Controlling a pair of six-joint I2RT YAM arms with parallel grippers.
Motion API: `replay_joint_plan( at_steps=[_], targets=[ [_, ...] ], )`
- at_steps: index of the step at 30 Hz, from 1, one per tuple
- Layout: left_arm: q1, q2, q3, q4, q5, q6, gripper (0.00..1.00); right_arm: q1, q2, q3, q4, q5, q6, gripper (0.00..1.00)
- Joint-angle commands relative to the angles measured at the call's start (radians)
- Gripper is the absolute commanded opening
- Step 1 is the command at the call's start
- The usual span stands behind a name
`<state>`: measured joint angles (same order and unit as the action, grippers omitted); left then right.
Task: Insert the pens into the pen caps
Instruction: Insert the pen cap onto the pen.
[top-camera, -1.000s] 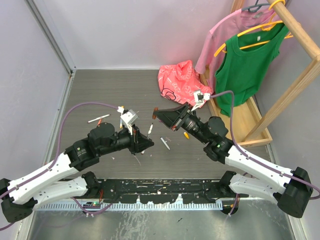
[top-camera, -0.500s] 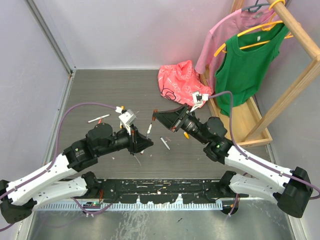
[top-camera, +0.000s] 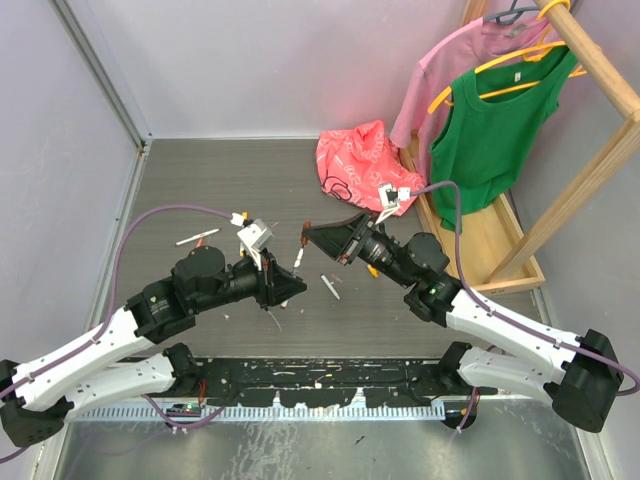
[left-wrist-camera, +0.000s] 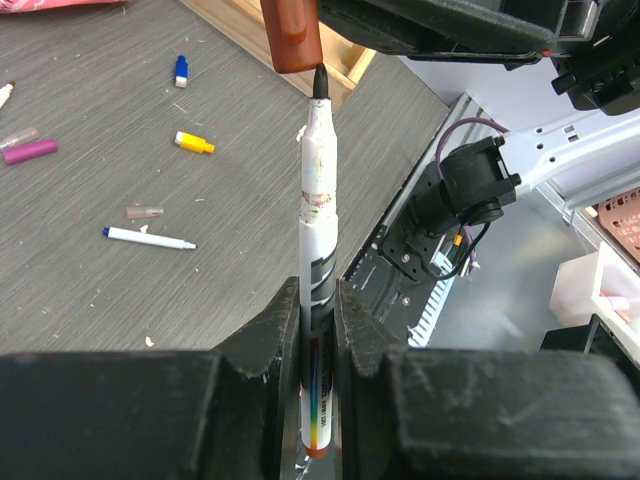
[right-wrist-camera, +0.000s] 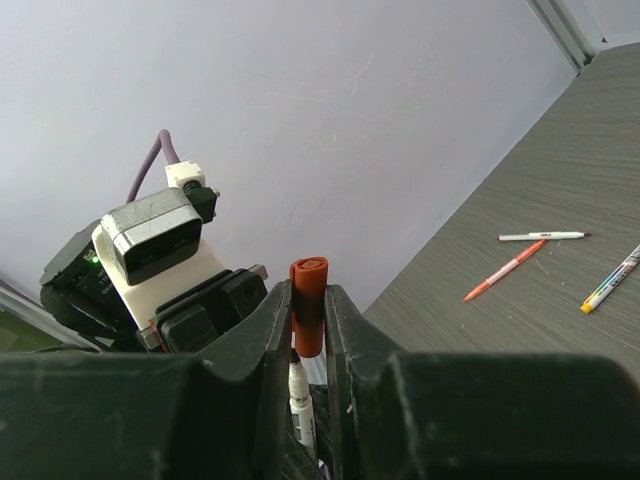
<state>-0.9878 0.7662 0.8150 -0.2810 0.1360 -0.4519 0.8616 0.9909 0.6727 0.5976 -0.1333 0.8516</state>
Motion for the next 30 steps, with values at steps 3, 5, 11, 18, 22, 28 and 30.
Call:
replay_joint_plan(
  at_steps=[3,5,11,18,22,28,30],
  targets=[
    [0.002,-0.015,0.03,0.059,0.004,0.005,0.0,-0.004,-0.018,0.004,0.093,0.004,0.023,0.0],
    [0.002,-0.014,0.029,0.06,0.004,0.005,0.0,-0.004,-0.021,0.005,0.098,0.004,0.026,0.0],
    [0.003,-0.012,0.029,0.062,0.004,0.005,0.0,-0.004,-0.027,0.0,0.096,-0.004,0.029,0.0],
    [0.002,-0.019,0.029,0.059,-0.002,0.005,0.0,-0.004,-0.015,-0.004,0.09,-0.022,0.036,0.0],
    [0.002,-0.018,0.03,0.059,-0.003,0.005,0.0,-0.004,-0.012,-0.003,0.09,-0.033,0.039,0.0],
    [0.002,-0.016,0.035,0.066,-0.015,0.001,0.0,-0.004,-0.009,-0.015,0.093,-0.048,0.053,0.0],
    [0.002,-0.016,0.037,0.072,-0.017,0.0,0.0,-0.004,-0.009,-0.021,0.095,-0.051,0.058,0.0]
  ],
)
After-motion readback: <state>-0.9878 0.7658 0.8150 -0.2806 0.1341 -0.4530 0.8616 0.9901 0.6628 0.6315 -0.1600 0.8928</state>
